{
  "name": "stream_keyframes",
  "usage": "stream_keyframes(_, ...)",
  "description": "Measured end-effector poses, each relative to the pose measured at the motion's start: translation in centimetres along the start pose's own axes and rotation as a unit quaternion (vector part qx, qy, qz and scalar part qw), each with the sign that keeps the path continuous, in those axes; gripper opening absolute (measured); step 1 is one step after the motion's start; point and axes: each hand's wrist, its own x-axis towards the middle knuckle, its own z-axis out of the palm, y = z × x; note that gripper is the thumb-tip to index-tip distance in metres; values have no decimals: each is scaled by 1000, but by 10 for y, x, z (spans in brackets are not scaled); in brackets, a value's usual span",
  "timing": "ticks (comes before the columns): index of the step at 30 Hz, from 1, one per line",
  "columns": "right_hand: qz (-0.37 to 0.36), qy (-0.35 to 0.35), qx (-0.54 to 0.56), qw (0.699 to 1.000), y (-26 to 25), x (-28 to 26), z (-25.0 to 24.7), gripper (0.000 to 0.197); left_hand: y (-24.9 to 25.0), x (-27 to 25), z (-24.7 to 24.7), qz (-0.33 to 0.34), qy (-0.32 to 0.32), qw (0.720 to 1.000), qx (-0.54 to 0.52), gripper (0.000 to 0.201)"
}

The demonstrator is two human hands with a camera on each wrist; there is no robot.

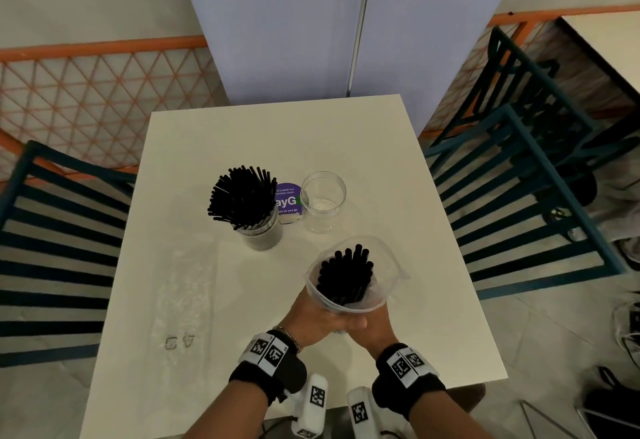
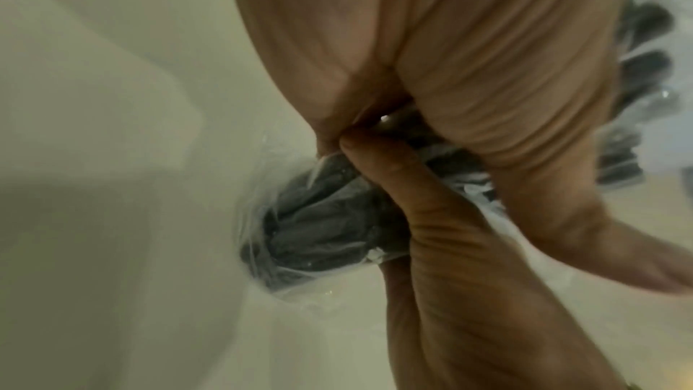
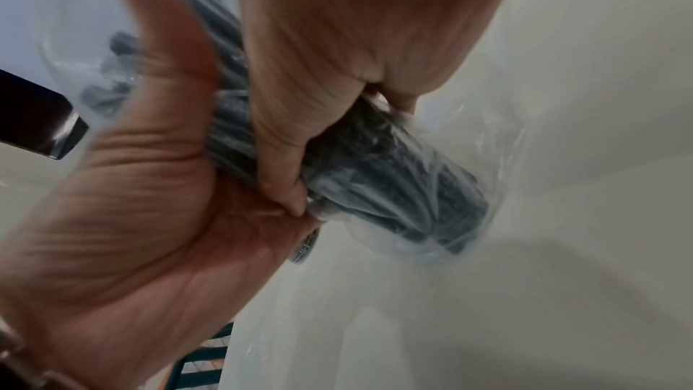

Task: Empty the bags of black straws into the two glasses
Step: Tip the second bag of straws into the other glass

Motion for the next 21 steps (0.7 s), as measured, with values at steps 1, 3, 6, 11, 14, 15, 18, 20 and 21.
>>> stream_keyframes(1, 4, -1, -31, 1000, 3, -2, 2, 44, -3, 1, 2, -11, 6, 1000, 21, 76)
stream_keyframes(3, 15, 0, -74, 997, 13, -5, 3, 33, -9, 3, 5, -26, 7, 998, 56, 77)
stream_keyframes(6, 43, -3, -120, 992, 21, -6, 5, 33, -17, 6, 4, -29, -9, 996, 89, 71)
stream_keyframes(11, 61, -18, -163, 985, 32, -8, 9, 37, -20, 8, 3, -37, 12, 988, 146, 98)
stream_keyframes(14, 58, -12, -152, 987, 33, -10, 11, 26, -16, 11, 6, -41, 69, 988, 136, 119)
stream_keyframes(15, 61, -12, -143, 988, 29, -11, 11, 28, -16, 13, 8, -44, 82, 987, 134, 126)
stream_keyframes(18, 86, -42, -112, 989, 10, -10, 5, 41, -10, 13, 8, -65, 108, 986, 112, 118)
stream_keyframes(20, 96, -95, -114, 984, -11, -11, -2, 42, -3, 9, 6, -64, 115, 990, 54, 116)
stream_keyframes(21, 100, -133, -124, 978, -24, -10, -6, 40, 3, 4, 6, -54, 119, 991, 3, 109)
